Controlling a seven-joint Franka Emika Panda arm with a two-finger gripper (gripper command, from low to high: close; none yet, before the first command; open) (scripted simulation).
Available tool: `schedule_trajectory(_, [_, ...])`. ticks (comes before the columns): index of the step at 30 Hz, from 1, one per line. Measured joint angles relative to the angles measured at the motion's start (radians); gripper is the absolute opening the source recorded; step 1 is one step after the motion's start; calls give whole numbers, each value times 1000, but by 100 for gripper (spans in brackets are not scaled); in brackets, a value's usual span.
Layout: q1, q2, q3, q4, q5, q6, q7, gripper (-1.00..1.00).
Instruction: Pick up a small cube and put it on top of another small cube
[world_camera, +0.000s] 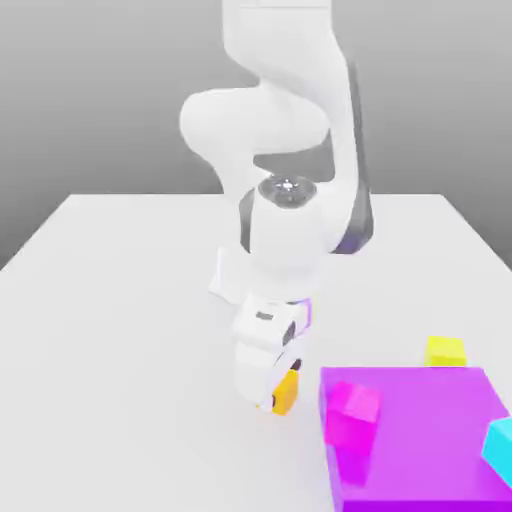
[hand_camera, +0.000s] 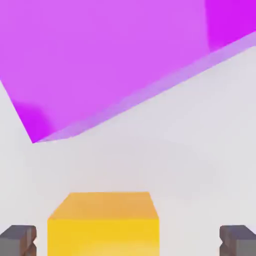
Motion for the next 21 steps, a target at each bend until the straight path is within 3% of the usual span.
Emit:
schedule_trajectory(3, [-31, 42, 22, -2, -6, 37, -6, 0])
schedule_trajectory(4, [-38, 53, 27, -3, -7, 46, -8, -100])
schedule_trajectory(11, [-39, 54, 28, -3, -9, 46, -6, -100])
schedule_trajectory(21, [41, -78, -49, -5, -49, -70, 44, -100])
